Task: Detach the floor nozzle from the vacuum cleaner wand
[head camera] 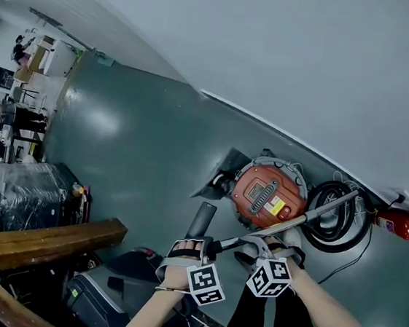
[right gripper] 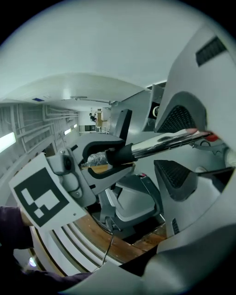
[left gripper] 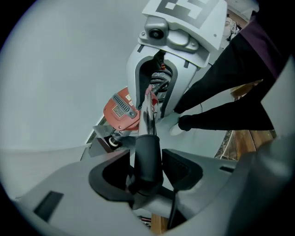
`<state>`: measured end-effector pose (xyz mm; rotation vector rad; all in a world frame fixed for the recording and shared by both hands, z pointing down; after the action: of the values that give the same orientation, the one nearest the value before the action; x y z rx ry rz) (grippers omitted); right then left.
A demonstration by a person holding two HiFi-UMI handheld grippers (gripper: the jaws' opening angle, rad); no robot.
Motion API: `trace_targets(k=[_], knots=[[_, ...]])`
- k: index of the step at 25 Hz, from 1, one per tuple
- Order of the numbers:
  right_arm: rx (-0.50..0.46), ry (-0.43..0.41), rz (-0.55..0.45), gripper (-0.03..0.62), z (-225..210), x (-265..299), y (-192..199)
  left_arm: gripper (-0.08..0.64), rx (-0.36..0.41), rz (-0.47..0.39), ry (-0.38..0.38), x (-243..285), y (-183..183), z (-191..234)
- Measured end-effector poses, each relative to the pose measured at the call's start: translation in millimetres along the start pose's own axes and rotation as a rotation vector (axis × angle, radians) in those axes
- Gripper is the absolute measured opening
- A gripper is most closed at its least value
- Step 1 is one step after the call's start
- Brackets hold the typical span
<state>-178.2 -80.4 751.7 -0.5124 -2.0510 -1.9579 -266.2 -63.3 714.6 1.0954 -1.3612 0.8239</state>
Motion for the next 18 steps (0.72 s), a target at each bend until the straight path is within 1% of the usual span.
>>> trace_targets(k=[5, 7, 9, 11, 18], knots=[[-0.106, -0.012, 0.033, 0.189, 0, 18, 6, 0.21, 0.061, 0.017, 0.014, 9, -6, -2], [-0.137, -0.019, 0.045, 0.189, 1, 25, 6, 0.21, 0.07, 0.023, 0.023, 10, -8, -4], [-0.156, -0.008, 0.052, 0.189, 1, 29, 5, 0.208, 0.067, 0.039, 0.027, 11, -9, -5], [-0.155, 0.003, 0.052, 0.185, -2, 31, 4, 0.187, 0.057, 0.048, 0.025, 11, -8, -3], [-0.18, -0.009, 0.067, 0.167, -2, 30, 4, 0.179, 0.016, 0.02, 0.028, 8, -8, 0]])
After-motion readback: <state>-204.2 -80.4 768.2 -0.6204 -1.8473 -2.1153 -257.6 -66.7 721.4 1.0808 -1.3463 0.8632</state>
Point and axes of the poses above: the fingertips, and each gripper's own axes: x forward along the fingers, z to its left, y out of its underside, the point moved 6 cm from there along -x, backward along the fingers, and after that the axes turned 12 degrees about -z, right-handed, at the moved point
